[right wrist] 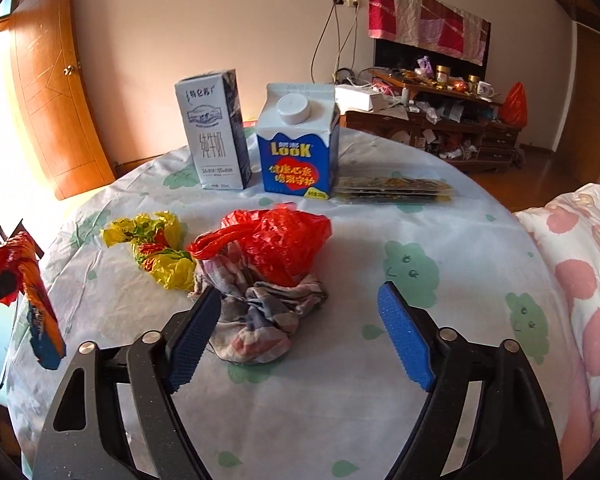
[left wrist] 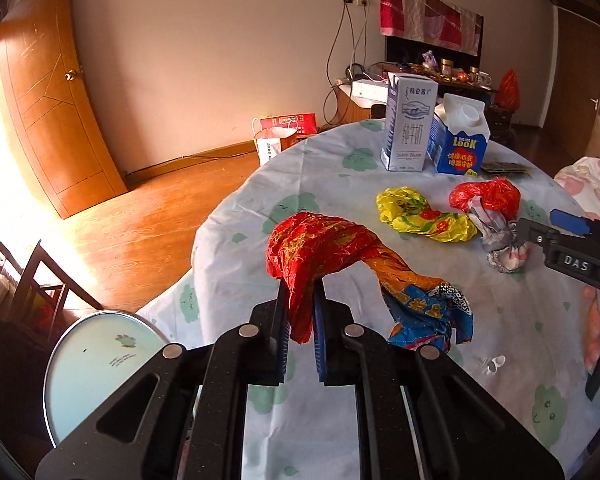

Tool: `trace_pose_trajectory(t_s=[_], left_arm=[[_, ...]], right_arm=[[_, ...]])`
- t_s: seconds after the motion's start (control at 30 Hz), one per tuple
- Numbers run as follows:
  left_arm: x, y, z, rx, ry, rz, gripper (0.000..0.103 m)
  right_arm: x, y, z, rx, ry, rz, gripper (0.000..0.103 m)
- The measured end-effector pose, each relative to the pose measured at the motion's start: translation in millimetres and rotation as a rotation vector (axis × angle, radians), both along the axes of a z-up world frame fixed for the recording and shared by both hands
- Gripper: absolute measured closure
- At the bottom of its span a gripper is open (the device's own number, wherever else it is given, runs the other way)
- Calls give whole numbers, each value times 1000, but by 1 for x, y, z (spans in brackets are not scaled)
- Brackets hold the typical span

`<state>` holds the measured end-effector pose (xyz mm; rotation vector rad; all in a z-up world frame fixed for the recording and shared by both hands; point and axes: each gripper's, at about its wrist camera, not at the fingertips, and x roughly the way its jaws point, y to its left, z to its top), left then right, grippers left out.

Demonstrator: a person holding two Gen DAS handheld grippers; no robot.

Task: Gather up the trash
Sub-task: 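Grasp the red-orange wrapper with the left tool while the right tool grasps the gray cloth, then carry the red-orange wrapper and gray cloth over the light-blue bin with both tools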

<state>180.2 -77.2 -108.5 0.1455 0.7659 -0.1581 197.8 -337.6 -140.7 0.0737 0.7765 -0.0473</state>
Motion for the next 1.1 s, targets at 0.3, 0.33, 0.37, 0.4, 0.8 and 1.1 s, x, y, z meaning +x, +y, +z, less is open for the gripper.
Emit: trace_pose_trajectory(t_s=[0.3, 0.33, 0.37, 0.4, 0.8, 1.1], left_arm=[[-31, 53, 15, -37, -45, 74, 93], [-35, 58, 15, -41, -47, 83, 93], [-38, 64, 16, -44, -48, 94, 93], [-40, 70, 17, -45, -49, 102, 93], [-64, 118, 26, -43, -75, 193, 93], [-74, 145, 27, -23, -88, 257, 93]], right_arm=[[0, 19, -5, 44, 28, 81, 84], [-3, 21, -4, 47, 18, 85, 85], [-9, 25, -1, 43, 3, 90, 85], [-15, 30, 1, 35, -14, 100, 85], [-54, 56, 42, 44, -189, 150, 86], [-59, 109, 53, 45, -265, 288, 86]])
